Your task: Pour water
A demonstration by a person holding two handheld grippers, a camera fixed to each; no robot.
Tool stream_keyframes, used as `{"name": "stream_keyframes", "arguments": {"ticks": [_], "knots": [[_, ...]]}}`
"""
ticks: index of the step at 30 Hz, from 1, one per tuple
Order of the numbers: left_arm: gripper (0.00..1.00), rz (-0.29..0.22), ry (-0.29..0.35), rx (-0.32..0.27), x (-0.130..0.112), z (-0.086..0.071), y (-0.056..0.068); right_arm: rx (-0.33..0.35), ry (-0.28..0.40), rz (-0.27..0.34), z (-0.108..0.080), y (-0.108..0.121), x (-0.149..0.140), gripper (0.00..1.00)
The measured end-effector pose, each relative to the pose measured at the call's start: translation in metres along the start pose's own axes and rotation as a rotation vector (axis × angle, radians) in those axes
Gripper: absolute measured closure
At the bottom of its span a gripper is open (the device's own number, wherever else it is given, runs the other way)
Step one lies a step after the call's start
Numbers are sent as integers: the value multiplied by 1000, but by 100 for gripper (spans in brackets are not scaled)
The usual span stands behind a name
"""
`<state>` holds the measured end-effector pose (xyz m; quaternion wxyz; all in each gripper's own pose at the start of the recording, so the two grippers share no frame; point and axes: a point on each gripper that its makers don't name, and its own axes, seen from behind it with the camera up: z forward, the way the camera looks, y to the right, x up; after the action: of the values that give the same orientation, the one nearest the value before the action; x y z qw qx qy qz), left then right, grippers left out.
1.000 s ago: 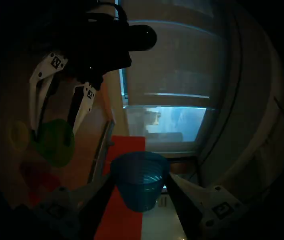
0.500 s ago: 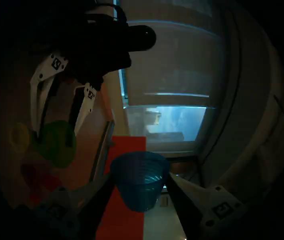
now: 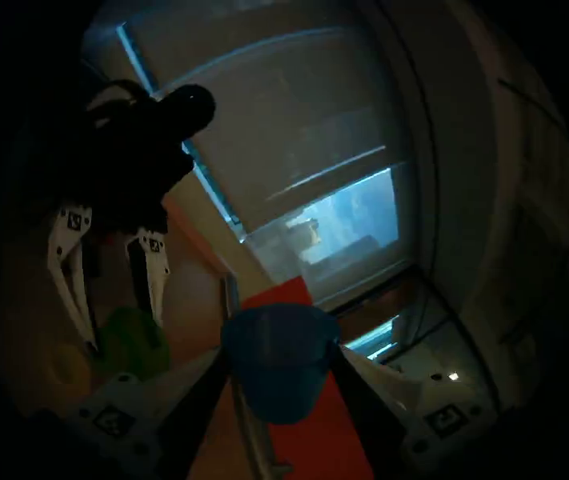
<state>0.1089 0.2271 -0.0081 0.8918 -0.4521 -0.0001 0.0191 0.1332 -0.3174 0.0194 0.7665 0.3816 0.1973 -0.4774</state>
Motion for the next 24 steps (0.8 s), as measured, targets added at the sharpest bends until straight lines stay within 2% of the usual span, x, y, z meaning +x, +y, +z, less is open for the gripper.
{"name": "stream_keyframes", "arguments": {"ticks": [4, 9, 16, 24], "knots": [[14, 0, 0, 2, 0, -1, 0, 3, 22, 149, -3, -2, 2, 12], [14, 3, 1, 6, 2, -2, -1, 15, 46, 306, -6, -3, 3, 12], [14, 2, 5, 15, 5, -3, -5, 50, 49, 542, -8, -2, 1, 12], [15, 4, 6, 28, 8, -6, -10, 86, 51, 774, -9, 2, 0, 12]]}}
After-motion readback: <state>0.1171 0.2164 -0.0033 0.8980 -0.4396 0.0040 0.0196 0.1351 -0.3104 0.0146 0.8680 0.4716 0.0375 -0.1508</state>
